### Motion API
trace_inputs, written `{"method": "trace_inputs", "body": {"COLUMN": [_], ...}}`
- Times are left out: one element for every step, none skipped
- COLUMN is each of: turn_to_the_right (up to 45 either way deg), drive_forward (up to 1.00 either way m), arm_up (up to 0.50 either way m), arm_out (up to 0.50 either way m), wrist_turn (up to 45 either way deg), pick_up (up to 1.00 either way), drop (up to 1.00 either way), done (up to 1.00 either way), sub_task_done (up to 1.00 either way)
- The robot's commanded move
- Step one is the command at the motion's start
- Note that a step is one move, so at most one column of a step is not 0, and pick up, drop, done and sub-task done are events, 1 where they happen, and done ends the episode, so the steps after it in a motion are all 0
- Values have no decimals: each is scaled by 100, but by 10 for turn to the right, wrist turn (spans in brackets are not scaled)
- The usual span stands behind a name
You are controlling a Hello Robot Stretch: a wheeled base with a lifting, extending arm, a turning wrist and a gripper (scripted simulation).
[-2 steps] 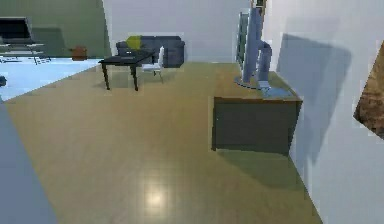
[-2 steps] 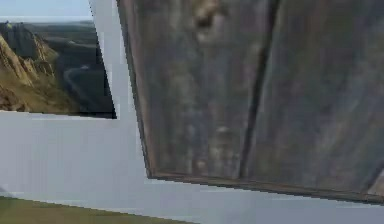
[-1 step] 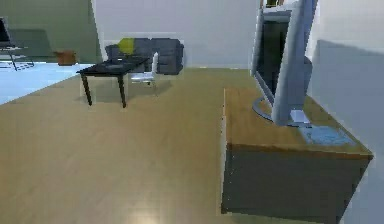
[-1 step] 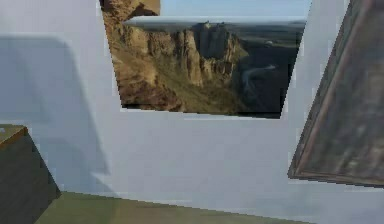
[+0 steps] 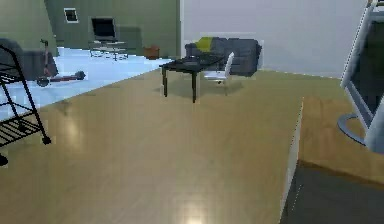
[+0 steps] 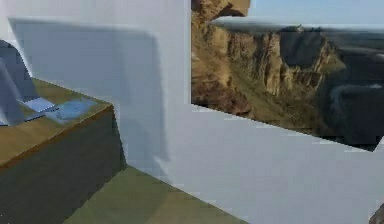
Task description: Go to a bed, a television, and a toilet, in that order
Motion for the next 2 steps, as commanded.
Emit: {"method": "trace_inputs", "body": {"turn_to_the_right": [0, 270], "drive_forward": [100, 0], "arm_up": [0, 0], "arm_out": [0, 0], "wrist_turn": [0, 0], "pick_up": [0, 0], "drop": [0, 0], "done": [0, 0], "sub_task_done": [0, 0]}}
